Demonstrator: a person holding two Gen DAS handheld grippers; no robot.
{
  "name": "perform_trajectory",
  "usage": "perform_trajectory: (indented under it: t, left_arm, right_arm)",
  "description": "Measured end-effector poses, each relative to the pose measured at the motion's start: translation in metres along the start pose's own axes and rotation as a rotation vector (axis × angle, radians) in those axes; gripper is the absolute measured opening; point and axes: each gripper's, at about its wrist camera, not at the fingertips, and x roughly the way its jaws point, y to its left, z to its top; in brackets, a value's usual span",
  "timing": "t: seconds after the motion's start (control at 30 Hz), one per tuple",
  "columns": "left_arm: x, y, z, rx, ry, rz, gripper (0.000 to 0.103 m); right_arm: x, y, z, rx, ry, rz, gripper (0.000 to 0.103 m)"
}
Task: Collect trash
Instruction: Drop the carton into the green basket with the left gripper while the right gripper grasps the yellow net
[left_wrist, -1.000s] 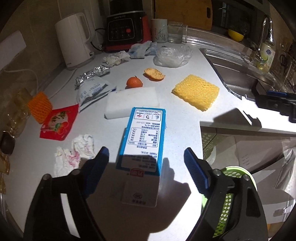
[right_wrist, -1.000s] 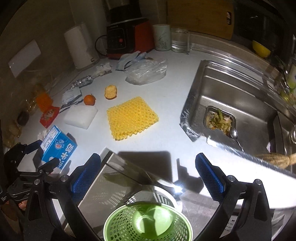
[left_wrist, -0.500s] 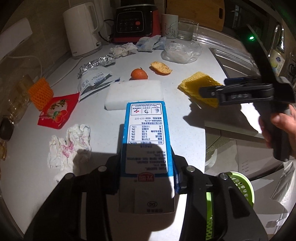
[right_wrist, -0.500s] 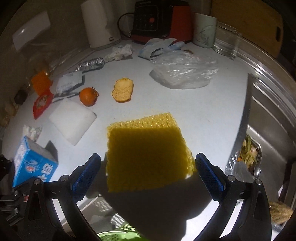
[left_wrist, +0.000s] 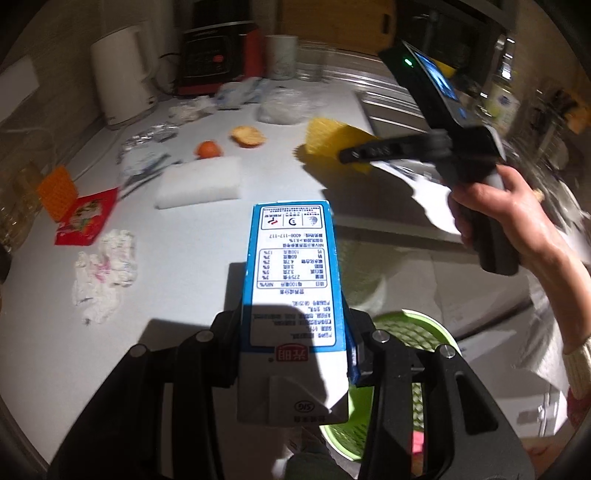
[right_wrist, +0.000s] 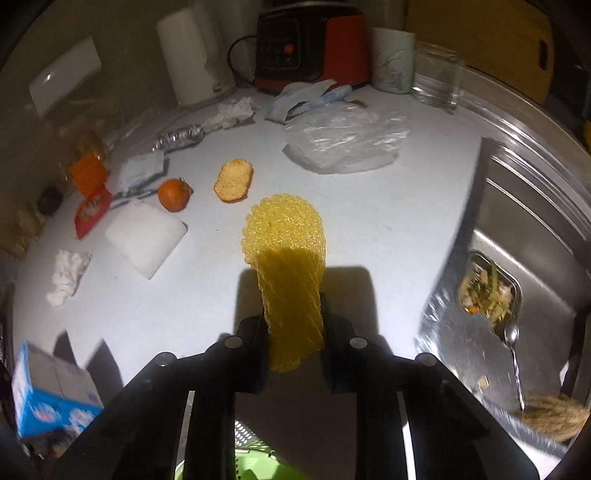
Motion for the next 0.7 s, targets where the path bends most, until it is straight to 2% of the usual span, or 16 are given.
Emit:
perform_trajectory:
  t: [0.13,0.3,0.33,0.37,0.47,0.57,0.7]
  left_arm:
    - [-0.001,-0.045,-0.019,0.105,0.062,-0.135,0.041]
    - [0.022,-0.087,-0.048,0.219,0.191,-0.224,0.041]
    - [0.029,-0.092,-0.053,0.232,0.22,-0.242,0.044]
    - [0.033,-0.094,-0.057,0.234,0.239,-0.258,0.051]
    - [0.039,-0.097,-0.062,0.238,0.254,-0.264,0.071]
    - [0.036,-0.096,-0.063,0.243,0.252,-0.268,0.076]
    - [0.019,-0.08,-0.054,0.215,0.205,-0.244,0.082]
  right_arm:
    - [-0.052,-0.009,-0.034,0.064,-0.041,-0.008,0.022]
    - [-0.112,-0.01,-0.093,0.124,-0.054,-0.043,0.022]
    - [-0.122,-0.01,-0.106,0.142,-0.051,-0.041,0.022]
    - [-0.13,-0.01,-0.119,0.158,-0.046,-0.041,0.023]
    - [-0.145,-0.006,-0.149,0.194,-0.028,-0.04,0.024]
    - [-0.152,0.0,-0.172,0.215,-0.01,-0.045,0.024]
    - [-0.156,0.011,-0.191,0.223,0.013,-0.032,0.024]
